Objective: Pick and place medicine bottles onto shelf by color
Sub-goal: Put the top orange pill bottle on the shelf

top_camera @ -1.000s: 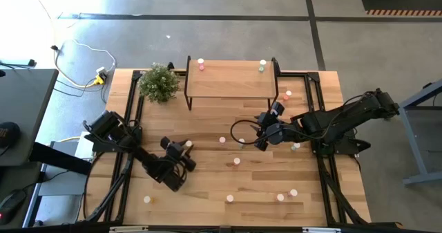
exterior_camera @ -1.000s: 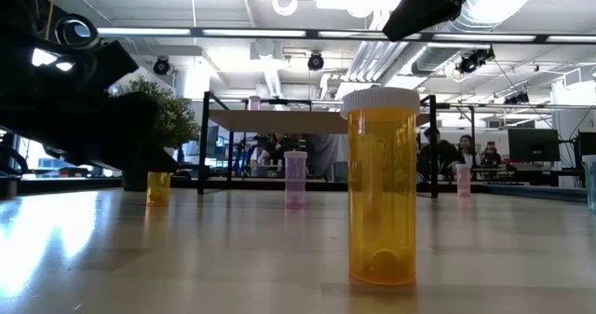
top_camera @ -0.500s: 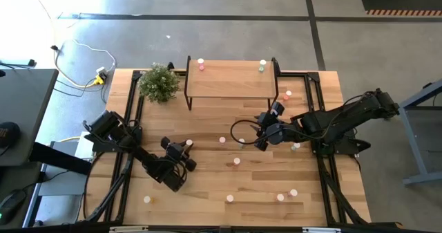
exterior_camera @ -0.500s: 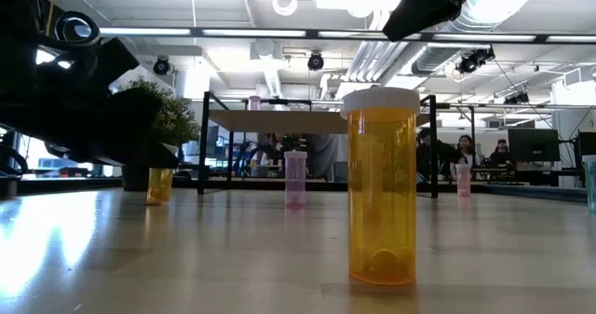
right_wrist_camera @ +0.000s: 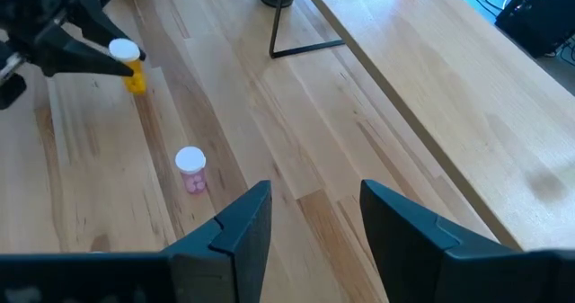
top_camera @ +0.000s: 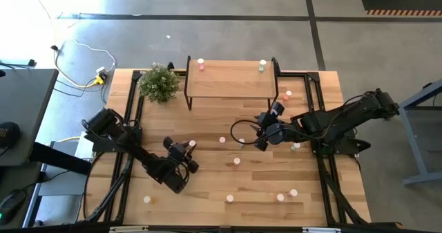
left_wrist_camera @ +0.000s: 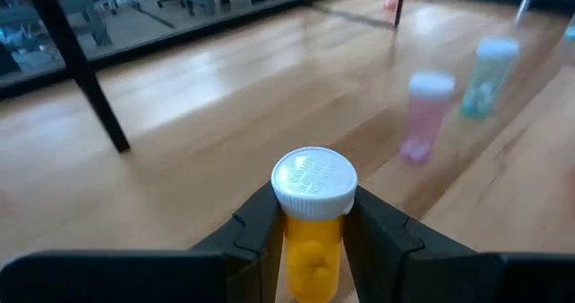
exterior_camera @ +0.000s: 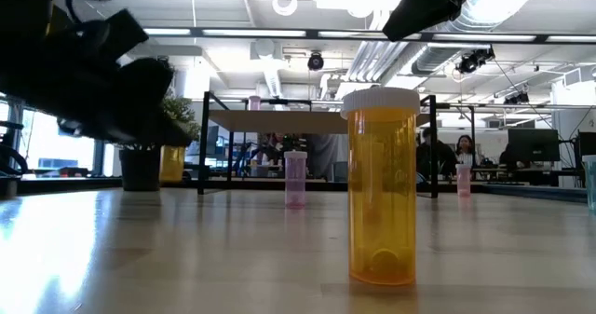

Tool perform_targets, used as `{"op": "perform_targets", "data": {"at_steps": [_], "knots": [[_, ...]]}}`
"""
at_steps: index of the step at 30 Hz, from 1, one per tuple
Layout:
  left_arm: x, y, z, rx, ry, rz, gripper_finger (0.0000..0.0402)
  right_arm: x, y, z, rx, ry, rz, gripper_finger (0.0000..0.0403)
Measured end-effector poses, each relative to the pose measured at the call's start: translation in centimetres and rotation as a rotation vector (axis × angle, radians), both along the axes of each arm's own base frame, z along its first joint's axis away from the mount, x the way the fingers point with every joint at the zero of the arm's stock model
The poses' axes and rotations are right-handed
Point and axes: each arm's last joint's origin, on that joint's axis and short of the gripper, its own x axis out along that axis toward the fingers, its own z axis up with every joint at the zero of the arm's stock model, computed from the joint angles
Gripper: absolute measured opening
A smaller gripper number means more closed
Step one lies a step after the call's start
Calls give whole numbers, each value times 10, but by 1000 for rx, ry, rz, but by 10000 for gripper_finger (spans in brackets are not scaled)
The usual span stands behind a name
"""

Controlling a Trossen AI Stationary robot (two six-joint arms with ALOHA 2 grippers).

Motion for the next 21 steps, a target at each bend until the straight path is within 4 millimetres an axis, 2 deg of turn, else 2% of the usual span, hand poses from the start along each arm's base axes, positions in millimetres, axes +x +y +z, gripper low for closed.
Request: {"op": "perform_targets", "data": {"at_steps": [5,13,21], "knots": [[6,10,27,18,-35,24,90,1,0,1,0,-16,4,163],[8,33,81,32,-83,43,90,4,1,7,-31,-60,19,163],[17,56,130,73,-110,-12,90,0,-8,30,-32,-142,-2,163]]}}
